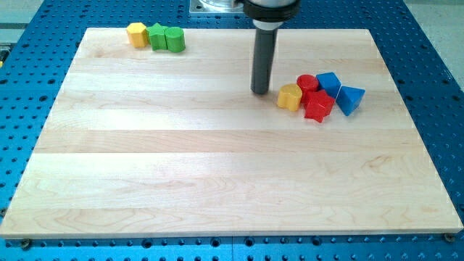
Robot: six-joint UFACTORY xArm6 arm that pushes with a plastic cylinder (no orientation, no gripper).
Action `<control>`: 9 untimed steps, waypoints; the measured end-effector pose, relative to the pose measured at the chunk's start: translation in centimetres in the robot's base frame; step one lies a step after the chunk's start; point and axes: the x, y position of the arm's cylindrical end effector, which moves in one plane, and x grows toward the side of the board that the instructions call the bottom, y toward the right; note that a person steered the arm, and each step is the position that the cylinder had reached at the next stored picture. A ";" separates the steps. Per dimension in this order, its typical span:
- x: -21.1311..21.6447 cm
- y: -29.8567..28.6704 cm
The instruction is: Slightly move the yellow heart into the red blocks
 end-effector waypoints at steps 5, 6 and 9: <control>2.8 1.9; 2.7 2.8; -4.5 7.6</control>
